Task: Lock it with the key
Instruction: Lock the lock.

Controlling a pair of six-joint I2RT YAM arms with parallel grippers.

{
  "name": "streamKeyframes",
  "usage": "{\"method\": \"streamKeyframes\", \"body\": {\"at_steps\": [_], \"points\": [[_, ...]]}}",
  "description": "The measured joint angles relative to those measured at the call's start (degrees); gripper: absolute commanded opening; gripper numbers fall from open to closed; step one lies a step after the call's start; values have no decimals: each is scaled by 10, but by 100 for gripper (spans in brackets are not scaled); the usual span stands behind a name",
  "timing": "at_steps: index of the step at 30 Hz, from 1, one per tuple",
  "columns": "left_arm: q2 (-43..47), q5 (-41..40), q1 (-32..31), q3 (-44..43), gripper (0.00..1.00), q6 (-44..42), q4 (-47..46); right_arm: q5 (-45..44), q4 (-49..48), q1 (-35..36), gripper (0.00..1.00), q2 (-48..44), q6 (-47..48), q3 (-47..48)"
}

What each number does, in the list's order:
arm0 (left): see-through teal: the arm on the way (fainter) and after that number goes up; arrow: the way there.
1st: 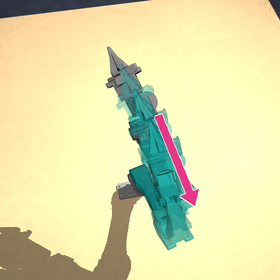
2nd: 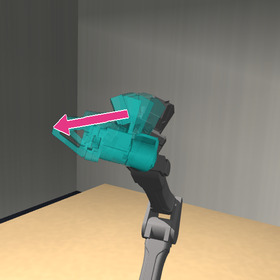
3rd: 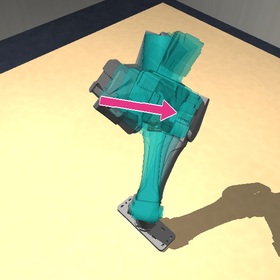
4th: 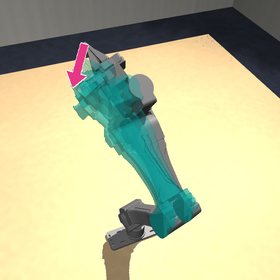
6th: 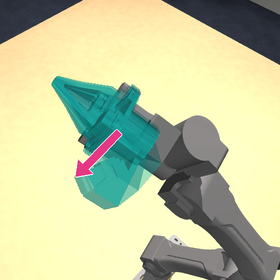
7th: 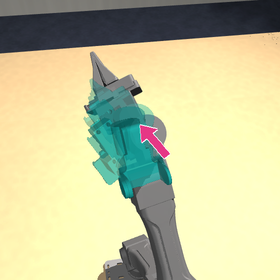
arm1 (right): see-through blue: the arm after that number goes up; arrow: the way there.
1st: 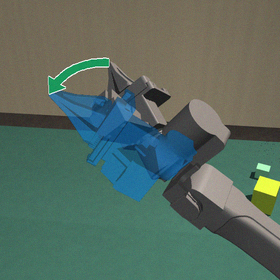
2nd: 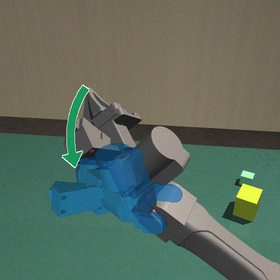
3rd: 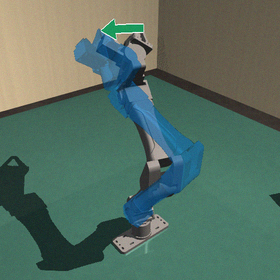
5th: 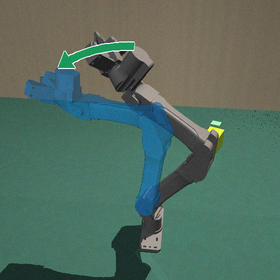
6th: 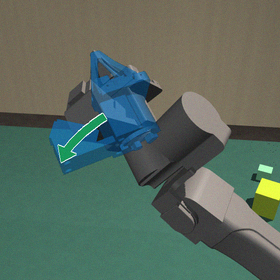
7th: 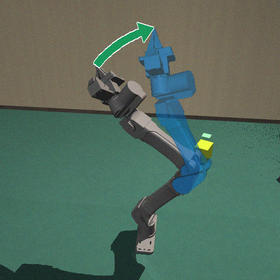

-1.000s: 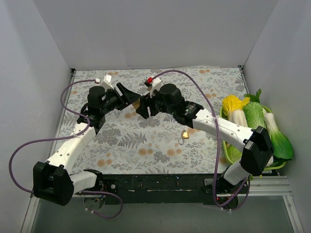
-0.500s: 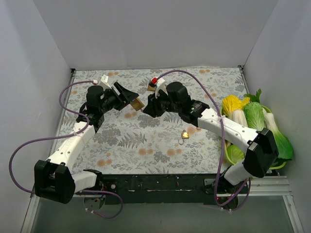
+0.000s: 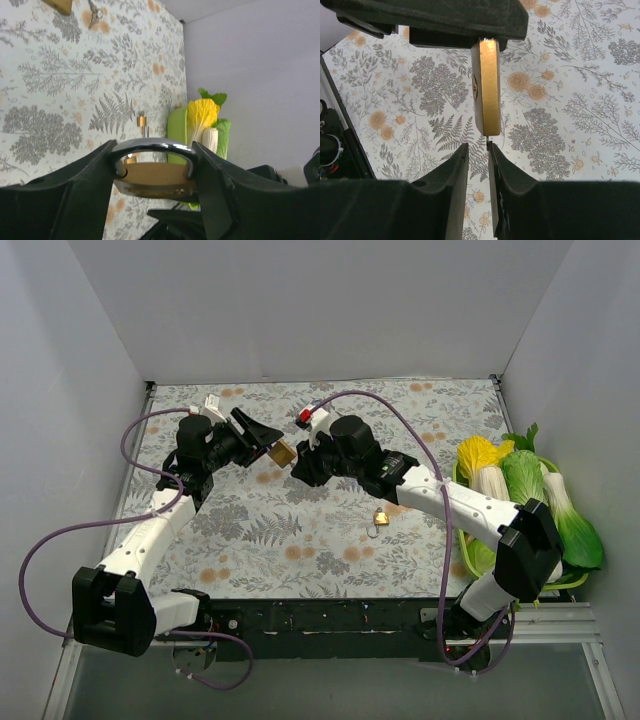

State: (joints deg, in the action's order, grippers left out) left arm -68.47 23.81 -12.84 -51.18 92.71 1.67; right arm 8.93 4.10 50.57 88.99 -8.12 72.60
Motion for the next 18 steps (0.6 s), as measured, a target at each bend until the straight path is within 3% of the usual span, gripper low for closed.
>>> {"method": "streamKeyframes", "body": {"at_steps": [7, 12, 18], "points": [[-8, 7, 0, 0, 0, 9, -3, -13, -16, 1, 26, 0, 5, 0], [-8, 9, 0, 0, 0, 13, -4, -14, -26, 1, 1, 4, 10, 1], [-10, 13, 10, 0, 0, 19, -2, -14, -31, 0, 1, 9, 9, 2]]}}
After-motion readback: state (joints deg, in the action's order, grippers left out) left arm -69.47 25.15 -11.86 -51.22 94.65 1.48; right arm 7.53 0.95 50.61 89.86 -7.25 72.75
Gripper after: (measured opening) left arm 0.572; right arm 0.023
